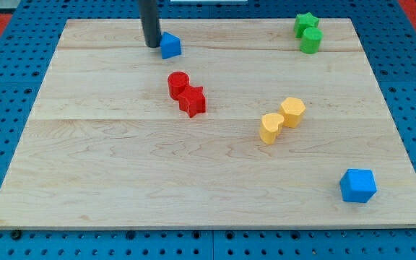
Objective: Slide the blue triangle towards bottom center
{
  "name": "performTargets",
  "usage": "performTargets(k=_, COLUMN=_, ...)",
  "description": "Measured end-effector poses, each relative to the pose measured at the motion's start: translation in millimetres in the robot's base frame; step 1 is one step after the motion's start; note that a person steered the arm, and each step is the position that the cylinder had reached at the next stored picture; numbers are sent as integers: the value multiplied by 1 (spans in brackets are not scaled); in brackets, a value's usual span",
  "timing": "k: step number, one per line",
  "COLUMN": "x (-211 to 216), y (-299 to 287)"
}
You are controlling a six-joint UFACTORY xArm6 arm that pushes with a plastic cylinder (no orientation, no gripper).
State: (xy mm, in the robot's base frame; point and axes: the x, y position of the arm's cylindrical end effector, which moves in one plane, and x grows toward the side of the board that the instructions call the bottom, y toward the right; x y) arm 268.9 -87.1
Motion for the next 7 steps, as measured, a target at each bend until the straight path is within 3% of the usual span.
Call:
performTargets(k=2, x=26, y=43)
performTargets(k=5, x=-17, y=63)
performTargets(k=6, x=-12, y=88)
performTargets(k=7, x=22, y=114)
